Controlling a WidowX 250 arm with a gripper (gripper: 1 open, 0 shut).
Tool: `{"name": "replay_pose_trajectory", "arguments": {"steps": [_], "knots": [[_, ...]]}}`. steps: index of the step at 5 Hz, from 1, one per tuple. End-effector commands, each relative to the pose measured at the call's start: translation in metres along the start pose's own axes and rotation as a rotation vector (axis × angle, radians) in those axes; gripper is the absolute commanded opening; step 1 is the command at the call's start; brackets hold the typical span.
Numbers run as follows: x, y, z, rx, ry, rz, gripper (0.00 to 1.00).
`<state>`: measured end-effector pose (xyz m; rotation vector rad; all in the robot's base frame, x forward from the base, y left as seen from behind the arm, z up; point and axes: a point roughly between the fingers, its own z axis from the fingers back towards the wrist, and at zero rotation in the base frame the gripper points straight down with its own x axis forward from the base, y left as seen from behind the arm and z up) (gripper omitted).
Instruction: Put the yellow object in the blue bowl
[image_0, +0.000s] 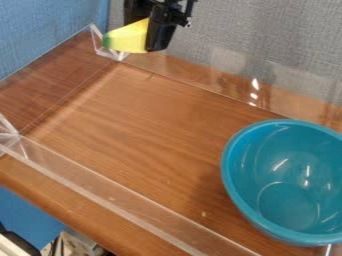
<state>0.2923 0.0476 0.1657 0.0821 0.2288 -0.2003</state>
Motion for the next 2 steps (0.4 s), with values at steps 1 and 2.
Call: {"name": "replay_pose_trajectory", "arguments": {"steps": [1,2], "knots": [[0.0002,0.0139,0.0094,0.025,-0.049,0.011,0.00],[0.0012,0.0181,0.0031,0.032,-0.043,-0.013,0.00]]}}
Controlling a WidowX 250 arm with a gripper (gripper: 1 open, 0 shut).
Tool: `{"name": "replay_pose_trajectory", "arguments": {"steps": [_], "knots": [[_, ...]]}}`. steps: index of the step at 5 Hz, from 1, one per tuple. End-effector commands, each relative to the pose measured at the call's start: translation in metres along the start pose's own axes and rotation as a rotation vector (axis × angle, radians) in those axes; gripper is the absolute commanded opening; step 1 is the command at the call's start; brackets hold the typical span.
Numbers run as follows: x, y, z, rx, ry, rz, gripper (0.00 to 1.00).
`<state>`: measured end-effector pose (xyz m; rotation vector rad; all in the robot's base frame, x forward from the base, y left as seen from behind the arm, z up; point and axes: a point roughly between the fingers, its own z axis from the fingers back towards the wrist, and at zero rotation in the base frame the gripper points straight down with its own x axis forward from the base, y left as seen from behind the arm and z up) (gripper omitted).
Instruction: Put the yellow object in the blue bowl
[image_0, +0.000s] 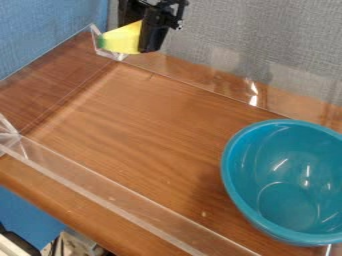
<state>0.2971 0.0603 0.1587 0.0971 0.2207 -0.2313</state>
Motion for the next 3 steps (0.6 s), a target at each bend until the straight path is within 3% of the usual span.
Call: {"name": "replay_pose_trajectory", "arguments": {"steps": [1,3], "knots": [[-0.006,-0.003,0.011,0.008,-0.026,0.037,0.00],[-0.012,-0.019,0.012,-0.003,-0.002,0.075,0.00]]}}
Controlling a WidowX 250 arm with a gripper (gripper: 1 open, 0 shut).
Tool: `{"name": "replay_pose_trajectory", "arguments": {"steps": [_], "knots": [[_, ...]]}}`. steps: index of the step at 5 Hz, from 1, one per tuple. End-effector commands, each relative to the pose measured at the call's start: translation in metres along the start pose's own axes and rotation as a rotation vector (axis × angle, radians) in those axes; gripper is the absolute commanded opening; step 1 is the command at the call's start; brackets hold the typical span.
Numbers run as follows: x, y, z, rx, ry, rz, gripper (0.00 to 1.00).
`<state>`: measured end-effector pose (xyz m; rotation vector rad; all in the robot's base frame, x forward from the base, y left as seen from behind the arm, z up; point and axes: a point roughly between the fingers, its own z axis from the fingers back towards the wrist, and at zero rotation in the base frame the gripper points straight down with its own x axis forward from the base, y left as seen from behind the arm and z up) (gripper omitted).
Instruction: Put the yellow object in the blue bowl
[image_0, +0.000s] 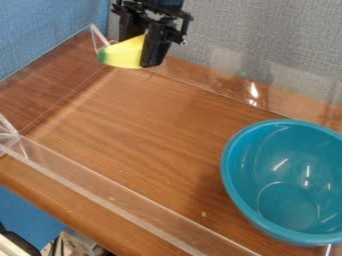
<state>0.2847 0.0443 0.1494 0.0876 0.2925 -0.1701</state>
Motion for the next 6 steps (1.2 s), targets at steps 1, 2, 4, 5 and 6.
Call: {"name": "replay_pose_trajectory", "arguments": {"steps": [1,2,4,5,6], "knots": [[-0.007,-0.008,0.026,0.016,-0.067,0.038,0.00],[-0.006,-0.012,0.030,0.014,-0.056,0.060,0.00],[-0.020,0.026,0.007,0.012,-0.028,0.084,0.00],[-0.013,0.015,0.000,0.011,-0.033,0.068,0.00],[-0.011,0.003,0.005,0.013,-0.048,0.063,0.00]]}}
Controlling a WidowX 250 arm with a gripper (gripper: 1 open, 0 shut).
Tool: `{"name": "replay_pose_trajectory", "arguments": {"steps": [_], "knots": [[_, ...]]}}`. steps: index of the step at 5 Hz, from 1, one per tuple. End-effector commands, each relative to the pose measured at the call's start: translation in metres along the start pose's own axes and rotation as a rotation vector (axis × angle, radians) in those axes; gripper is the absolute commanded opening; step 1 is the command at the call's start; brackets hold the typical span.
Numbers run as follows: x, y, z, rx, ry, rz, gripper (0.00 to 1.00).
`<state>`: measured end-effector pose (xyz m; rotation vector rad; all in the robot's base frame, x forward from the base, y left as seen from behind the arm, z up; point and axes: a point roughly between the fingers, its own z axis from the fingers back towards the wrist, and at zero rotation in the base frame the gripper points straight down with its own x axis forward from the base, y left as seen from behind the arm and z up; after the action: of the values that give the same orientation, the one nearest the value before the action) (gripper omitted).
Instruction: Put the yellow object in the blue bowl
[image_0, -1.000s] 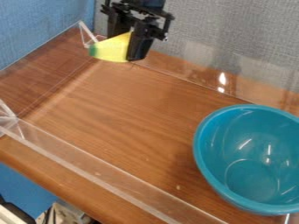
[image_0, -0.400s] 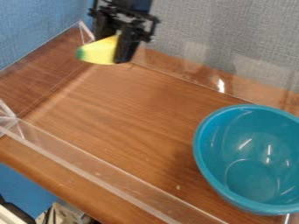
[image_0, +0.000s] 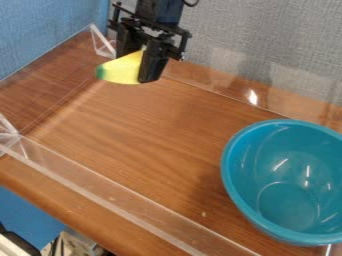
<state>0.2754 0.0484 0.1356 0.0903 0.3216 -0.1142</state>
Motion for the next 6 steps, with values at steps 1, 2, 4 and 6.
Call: {"name": "replay_pose_trajectory", "arguments": {"steps": [1,2,4,6], "knots": [[-0.023,-0.044,0.041,0.016,-0.108,-0.008,0.00],[-0.034,-0.095,0.045,0.016,-0.118,-0.055,0.00],[-0.012,-0.175,0.005,-0.009,-0.135,-0.177,0.00],[-0.004,-0.198,-0.017,-0.009,-0.171,-0.250,1.00]]}}
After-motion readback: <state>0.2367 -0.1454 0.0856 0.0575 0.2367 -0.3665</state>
